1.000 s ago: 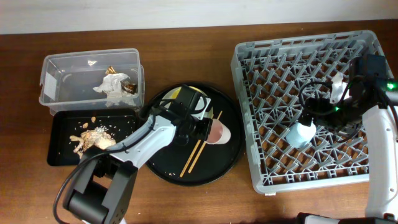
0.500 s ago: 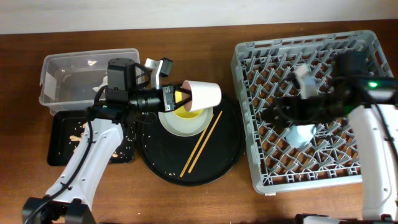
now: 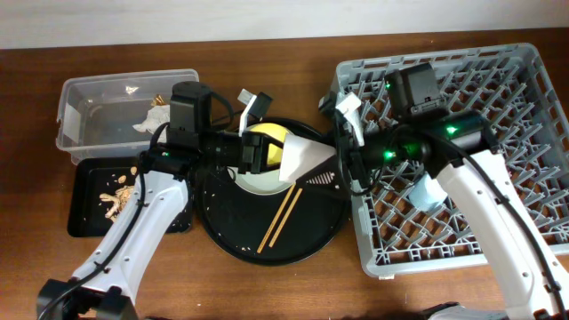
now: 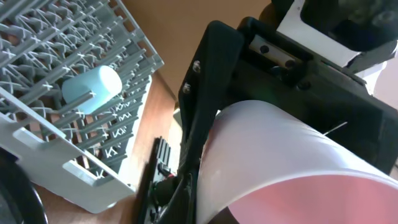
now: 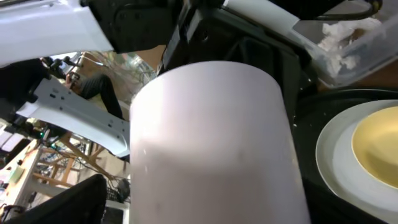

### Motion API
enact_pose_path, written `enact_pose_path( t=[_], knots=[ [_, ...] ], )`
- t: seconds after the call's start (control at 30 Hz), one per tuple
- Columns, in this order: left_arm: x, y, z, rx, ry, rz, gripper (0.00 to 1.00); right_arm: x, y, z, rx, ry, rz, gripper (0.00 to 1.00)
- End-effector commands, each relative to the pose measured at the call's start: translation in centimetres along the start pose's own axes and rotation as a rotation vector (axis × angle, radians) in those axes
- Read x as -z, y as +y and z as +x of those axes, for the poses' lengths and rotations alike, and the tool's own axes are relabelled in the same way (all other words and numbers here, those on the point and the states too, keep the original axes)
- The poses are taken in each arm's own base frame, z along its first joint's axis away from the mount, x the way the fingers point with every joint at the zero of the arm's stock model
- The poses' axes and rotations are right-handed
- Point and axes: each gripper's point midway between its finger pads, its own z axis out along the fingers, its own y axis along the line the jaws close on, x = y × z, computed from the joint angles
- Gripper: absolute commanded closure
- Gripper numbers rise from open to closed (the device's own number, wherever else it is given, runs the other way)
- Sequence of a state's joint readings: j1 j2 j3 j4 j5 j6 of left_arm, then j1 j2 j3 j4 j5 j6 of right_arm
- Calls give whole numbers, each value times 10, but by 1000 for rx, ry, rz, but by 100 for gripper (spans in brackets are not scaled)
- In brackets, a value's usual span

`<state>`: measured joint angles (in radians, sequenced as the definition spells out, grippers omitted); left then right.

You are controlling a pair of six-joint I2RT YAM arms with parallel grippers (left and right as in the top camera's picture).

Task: Sort waste into correct bins and load items into the dishwasher rack
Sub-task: 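Lift the pink cup and hand it to the right gripper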

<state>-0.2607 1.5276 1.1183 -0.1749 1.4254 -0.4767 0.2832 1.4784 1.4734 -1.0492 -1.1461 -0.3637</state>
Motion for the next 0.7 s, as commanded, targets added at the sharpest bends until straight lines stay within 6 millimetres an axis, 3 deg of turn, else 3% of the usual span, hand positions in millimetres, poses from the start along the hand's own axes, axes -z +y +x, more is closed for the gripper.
enact_pose_path(
  t=[0.0,0.2,0.4,0.57,0.67],
  knots=[
    [0,-7,-1,-7,11,24,100,-4,4,1,-3,7,-25,11],
    [0,-7,-1,-7,11,24,100,-2,-6,6,-10,28,35,12],
    [0,-7,-1,-8,10,24,100,12,-16,5,-47,0,61,13],
    [0,-7,-1,-11,10,24,100,12,-13,6,-58,-1,47,34],
    [0,-3,-3,-12,-3,0,98,12,-13,7,-65,3,47,38]
  ],
)
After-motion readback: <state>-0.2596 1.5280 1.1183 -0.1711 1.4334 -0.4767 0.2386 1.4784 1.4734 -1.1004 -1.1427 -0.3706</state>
